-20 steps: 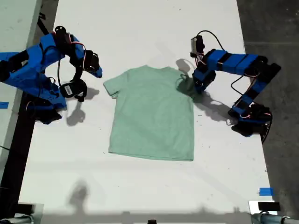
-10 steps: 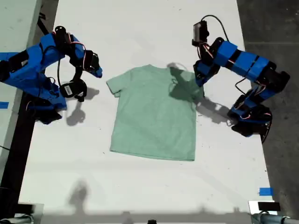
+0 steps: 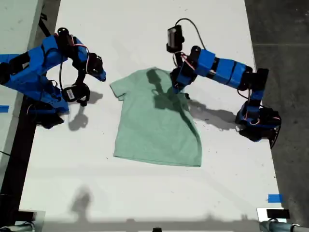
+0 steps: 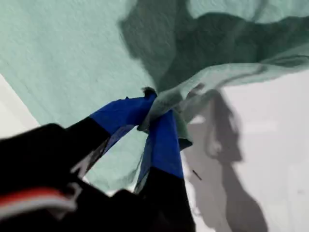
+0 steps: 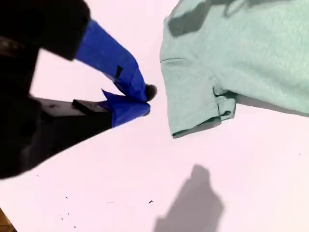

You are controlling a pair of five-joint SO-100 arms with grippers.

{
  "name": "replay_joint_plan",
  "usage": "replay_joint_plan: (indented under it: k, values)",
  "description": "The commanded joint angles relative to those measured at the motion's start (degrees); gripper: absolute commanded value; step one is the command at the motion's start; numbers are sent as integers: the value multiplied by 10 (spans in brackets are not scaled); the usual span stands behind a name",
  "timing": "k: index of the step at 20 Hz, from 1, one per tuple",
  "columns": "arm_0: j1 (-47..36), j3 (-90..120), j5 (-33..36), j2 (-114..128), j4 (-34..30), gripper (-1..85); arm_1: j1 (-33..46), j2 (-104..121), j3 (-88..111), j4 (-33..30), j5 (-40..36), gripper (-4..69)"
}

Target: Fold tshirt

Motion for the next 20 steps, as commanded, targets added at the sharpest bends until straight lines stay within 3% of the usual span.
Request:
replay_joint_plan:
  k: [1, 4, 5, 6, 7, 8, 9, 13, 18, 20]
  values:
    - [11, -2, -6, 2, -11, 1, -27, -51, -62, -83, 27, -4]
    - [11, -2, -7, 0, -15, 1, -35, -130, -55, -181, 53, 16]
    - [11, -2, -7, -1, -16, 1, -37, -156, -61, -204, 66, 160]
    - [11, -2, -7, -4, -17, 1, -40, -171, -70, -203, 76, 254]
    - [12, -2, -7, -5, -17, 1, -44, -162, -70, -192, 89, 291]
    - [12, 0, -9, -5, -17, 1, -48, -140, -69, -178, 80, 418]
    - [12, 1, -9, -5, -17, 1, -50, -112, -69, -161, 62, 460]
    - [10, 0, -9, -6, -14, 1, -36, 62, -43, -45, 42, 365]
    - [6, -1, -9, -18, -18, 6, -14, 260, 64, 25, 23, 336]
    - [-2, 0, -22, -29, -23, 167, -12, 300, 120, 24, 33, 336]
